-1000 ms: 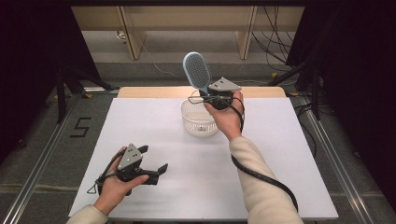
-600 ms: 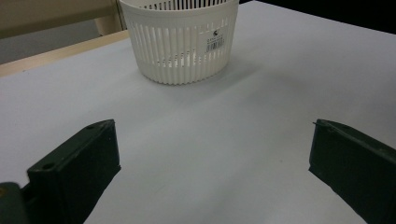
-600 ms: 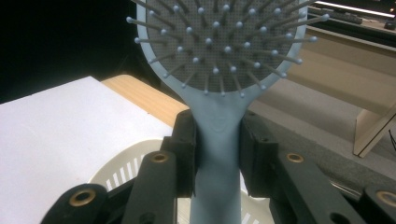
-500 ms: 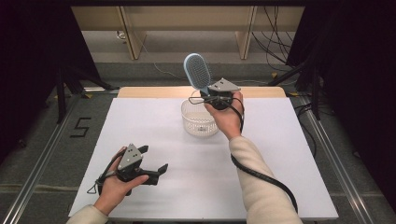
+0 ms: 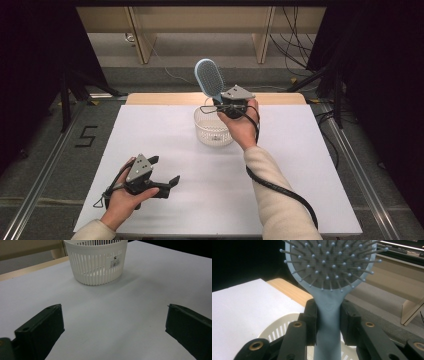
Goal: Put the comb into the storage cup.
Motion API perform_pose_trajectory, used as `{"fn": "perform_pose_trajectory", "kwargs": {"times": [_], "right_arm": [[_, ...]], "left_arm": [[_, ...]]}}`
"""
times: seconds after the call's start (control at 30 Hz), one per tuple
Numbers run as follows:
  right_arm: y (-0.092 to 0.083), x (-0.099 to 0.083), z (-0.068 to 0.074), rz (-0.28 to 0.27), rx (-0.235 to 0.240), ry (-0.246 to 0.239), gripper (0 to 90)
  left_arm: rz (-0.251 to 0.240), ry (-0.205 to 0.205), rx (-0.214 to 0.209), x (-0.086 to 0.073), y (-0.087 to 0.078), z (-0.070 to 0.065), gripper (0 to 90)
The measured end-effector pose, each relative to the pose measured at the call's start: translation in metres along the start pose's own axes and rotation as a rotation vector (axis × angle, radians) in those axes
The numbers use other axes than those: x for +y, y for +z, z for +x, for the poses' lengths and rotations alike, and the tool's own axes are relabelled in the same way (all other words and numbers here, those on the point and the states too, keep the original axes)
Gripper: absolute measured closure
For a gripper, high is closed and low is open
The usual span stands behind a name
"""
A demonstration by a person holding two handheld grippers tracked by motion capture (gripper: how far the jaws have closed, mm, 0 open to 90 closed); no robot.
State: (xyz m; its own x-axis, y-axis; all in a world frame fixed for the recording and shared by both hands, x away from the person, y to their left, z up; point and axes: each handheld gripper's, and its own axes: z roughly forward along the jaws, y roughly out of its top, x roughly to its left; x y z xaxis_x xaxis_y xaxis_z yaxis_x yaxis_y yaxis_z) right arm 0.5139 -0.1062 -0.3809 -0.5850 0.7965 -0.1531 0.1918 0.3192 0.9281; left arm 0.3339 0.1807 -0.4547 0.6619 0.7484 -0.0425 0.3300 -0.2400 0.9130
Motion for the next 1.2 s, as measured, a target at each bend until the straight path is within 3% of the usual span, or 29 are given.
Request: {"fn": "perform_pose_trajectory", "kwargs": {"times": [1.2], "right_arm": [[0.009,-0.022,0.002,0.046,0.01,-0.044,70.3]], "left_arm": [[0.001,0.006,-0.003,0.0,0.0,-0.001,1.2]]}}
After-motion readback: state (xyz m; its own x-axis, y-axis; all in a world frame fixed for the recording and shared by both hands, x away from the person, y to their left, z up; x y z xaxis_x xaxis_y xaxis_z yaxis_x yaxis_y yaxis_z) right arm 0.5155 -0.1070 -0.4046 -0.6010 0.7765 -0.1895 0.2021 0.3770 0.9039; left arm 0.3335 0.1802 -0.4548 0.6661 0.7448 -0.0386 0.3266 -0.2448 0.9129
